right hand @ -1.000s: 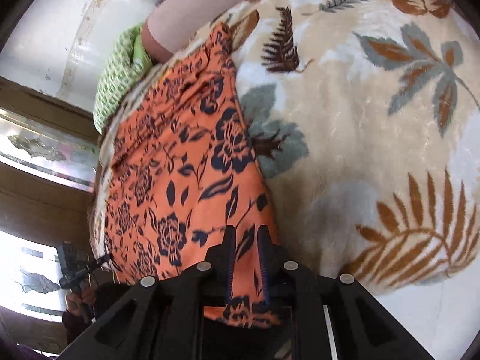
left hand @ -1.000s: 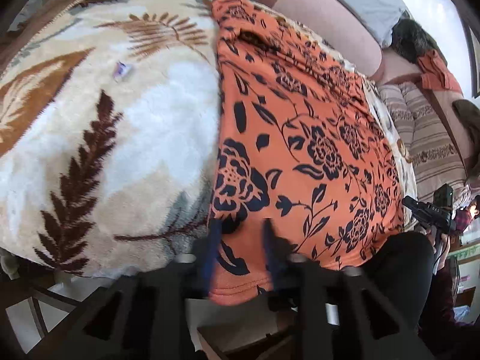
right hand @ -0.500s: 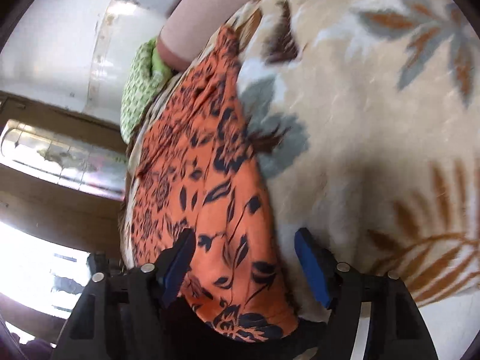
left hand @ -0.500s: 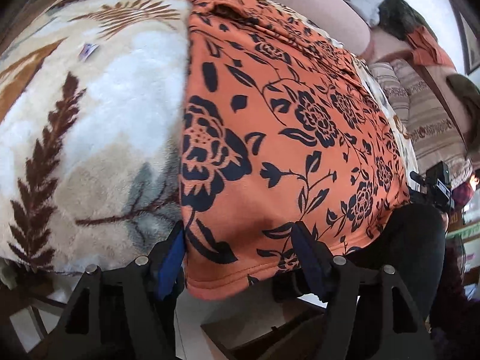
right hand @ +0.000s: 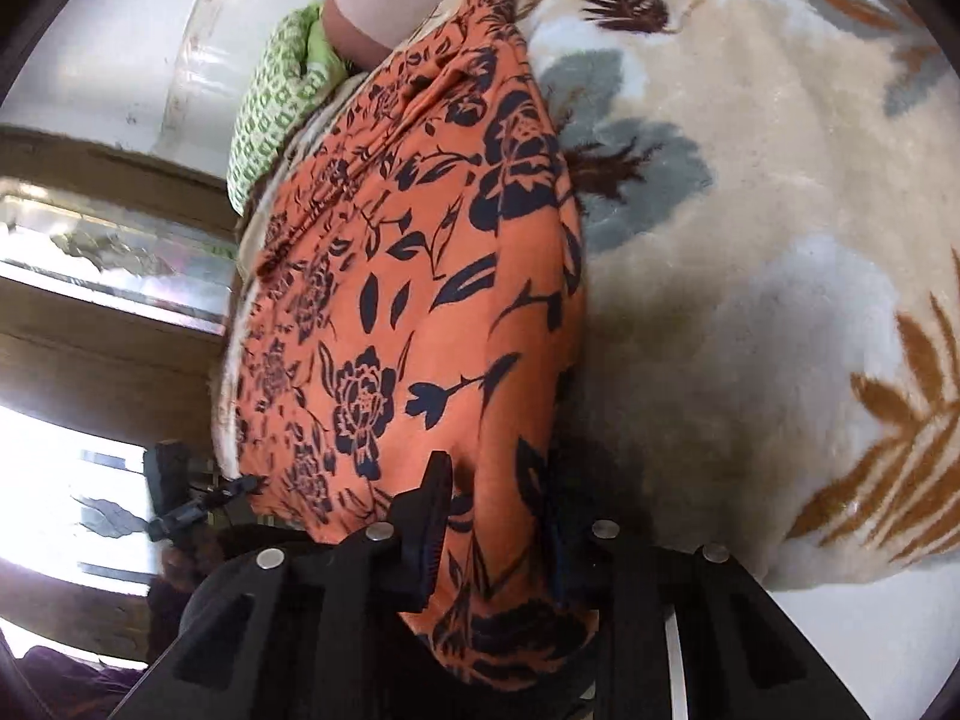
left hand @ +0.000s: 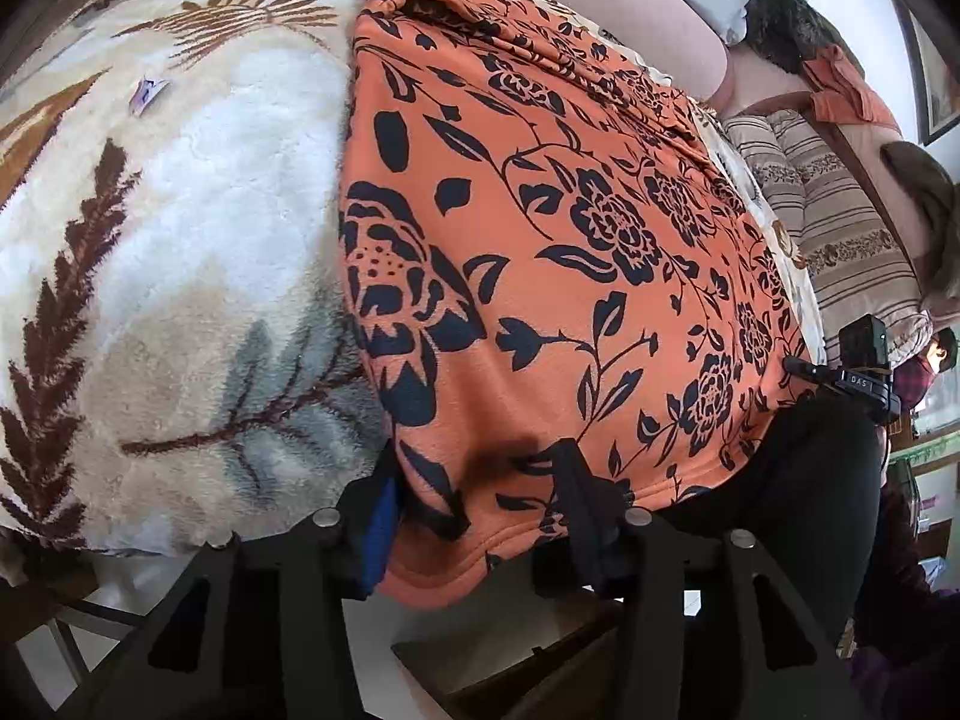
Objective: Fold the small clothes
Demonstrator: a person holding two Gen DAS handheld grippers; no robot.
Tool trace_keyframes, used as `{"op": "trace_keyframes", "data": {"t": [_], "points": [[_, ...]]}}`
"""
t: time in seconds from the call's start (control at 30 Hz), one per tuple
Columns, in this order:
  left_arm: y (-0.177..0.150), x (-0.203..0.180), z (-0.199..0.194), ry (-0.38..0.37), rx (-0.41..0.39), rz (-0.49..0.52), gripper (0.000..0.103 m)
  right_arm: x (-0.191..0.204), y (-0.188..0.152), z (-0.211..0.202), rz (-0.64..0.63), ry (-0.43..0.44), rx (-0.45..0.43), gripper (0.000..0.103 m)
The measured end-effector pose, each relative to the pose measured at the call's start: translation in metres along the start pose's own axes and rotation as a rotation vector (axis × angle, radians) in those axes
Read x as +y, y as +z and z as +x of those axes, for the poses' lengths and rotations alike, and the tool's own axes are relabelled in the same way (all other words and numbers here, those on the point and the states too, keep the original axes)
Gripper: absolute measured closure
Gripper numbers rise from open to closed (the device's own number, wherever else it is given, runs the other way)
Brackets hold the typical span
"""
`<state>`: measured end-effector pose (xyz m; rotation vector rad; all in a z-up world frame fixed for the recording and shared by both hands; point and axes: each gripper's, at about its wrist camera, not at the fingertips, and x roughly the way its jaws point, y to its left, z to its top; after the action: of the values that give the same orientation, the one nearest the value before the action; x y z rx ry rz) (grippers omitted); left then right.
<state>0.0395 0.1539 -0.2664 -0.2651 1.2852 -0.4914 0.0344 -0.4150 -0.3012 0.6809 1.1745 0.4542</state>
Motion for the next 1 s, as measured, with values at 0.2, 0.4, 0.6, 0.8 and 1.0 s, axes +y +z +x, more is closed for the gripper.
{"op": "trace_keyframes", "data": {"t": [0.2, 0.4, 0.6, 0.8, 1.0], "points": [[0.005, 0.009, -0.004, -0.006, 0.0, -0.029, 0.095, 0.028, -0.001, 0.003, -0.065, -0.071, 0.028, 0.095], [0.031, -0.008, -0.048, -0.174, -0.126, 0.034, 0.095, 0.086, 0.017, -0.015, -0.155, -0.034, -0.039, 0.096], [0.107, -0.01, -0.085, -0.284, -0.26, 0.02, 0.096, 0.121, 0.076, -0.039, -0.153, 0.051, -0.205, 0.096], [0.226, 0.011, -0.065, -0.256, -0.326, -0.06, 0.096, 0.108, 0.181, -0.028, -0.017, 0.049, -0.357, 0.096], [0.336, 0.056, 0.014, -0.115, -0.332, -0.259, 0.096, 0.052, 0.292, 0.035, 0.233, 0.021, -0.392, 0.092]]}}
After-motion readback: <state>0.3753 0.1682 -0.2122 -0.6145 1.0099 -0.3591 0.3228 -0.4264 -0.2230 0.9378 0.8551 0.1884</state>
